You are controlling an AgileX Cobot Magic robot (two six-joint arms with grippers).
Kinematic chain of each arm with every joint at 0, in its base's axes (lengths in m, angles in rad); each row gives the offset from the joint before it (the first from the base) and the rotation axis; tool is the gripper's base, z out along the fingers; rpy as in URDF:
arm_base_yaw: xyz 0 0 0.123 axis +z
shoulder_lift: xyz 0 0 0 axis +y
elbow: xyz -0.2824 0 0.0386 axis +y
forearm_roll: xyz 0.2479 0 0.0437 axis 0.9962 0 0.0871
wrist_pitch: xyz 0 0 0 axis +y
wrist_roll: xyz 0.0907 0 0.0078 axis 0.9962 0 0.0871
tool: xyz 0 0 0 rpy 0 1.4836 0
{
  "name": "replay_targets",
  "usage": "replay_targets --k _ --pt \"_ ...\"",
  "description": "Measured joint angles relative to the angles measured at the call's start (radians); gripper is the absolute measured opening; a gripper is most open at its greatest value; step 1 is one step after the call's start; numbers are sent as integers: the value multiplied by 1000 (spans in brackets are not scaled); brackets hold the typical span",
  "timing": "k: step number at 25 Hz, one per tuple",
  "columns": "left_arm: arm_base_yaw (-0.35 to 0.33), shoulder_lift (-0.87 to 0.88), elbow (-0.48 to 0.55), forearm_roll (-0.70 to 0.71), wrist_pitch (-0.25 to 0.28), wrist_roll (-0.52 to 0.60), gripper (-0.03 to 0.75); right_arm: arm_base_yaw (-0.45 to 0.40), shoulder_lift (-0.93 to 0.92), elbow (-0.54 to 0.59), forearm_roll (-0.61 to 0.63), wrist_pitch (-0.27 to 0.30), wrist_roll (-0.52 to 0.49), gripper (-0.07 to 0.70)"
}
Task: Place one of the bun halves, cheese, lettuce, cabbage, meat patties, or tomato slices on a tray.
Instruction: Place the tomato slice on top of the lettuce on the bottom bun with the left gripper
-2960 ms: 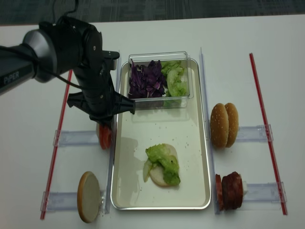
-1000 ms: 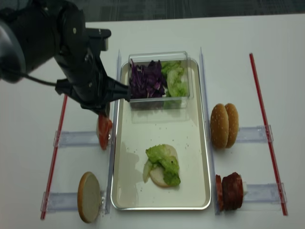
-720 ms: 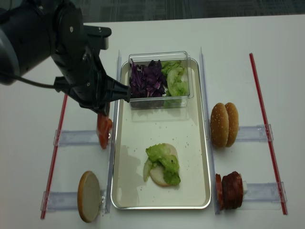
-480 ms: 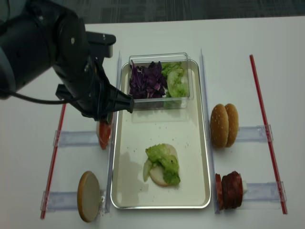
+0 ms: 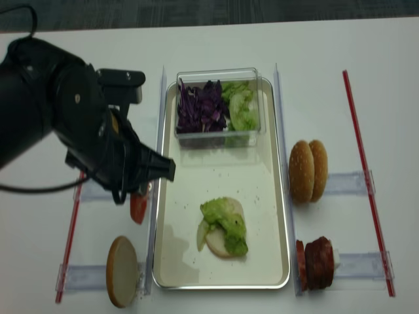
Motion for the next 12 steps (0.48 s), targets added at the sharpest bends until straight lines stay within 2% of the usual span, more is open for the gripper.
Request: replay_targets --k 5,12 --pt "0 -13 32 -71 -42 0 48 0 0 0 0 0 0 480" --pt "0 -13 107 -211 -140 64 48 0 0 0 0 0 0 480"
